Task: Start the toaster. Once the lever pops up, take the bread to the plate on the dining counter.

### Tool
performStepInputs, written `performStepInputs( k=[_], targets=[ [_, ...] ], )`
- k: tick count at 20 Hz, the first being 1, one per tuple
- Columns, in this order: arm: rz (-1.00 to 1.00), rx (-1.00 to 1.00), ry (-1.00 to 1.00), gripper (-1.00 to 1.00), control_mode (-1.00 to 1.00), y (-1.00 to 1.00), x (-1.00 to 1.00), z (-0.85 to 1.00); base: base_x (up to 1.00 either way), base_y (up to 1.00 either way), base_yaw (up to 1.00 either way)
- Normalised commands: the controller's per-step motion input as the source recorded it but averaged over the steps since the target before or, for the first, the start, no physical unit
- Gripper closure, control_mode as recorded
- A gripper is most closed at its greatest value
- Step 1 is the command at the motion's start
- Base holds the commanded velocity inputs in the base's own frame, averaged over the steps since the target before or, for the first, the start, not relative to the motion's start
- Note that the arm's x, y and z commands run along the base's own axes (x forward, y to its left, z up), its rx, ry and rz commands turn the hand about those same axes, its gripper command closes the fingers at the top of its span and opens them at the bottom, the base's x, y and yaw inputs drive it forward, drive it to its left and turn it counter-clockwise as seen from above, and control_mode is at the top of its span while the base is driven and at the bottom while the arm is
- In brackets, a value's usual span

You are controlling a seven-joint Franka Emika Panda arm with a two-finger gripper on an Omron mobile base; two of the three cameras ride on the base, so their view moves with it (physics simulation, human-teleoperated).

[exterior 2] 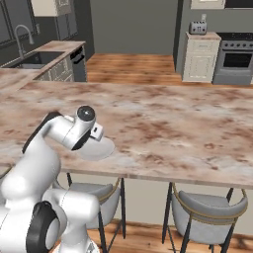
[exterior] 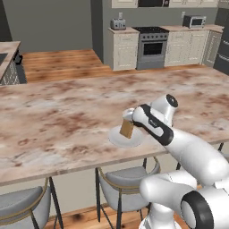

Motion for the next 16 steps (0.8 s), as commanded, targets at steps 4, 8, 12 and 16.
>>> performStepInputs(
  k=[4,8,12,16],
  targets=[
    [-0.03,0.00,0.05,1.00,-1.00,0.07,0.04,-0.07,0.00,0.00,0.00],
    [-0.02,0.00,0.00,1.00,-1.00,0.00,0.03,-0.14,0.00,0.00,0.00],
    [-0.06,0.00,0.00,1.00,-1.00,0.00,0.06,-0.14,0.00,0.00,0.00],
    [-0.02,0.00,0.00,1.00,-1.00,0.00,0.14,-0.26,0.00,0.00,0.00]
  ],
)
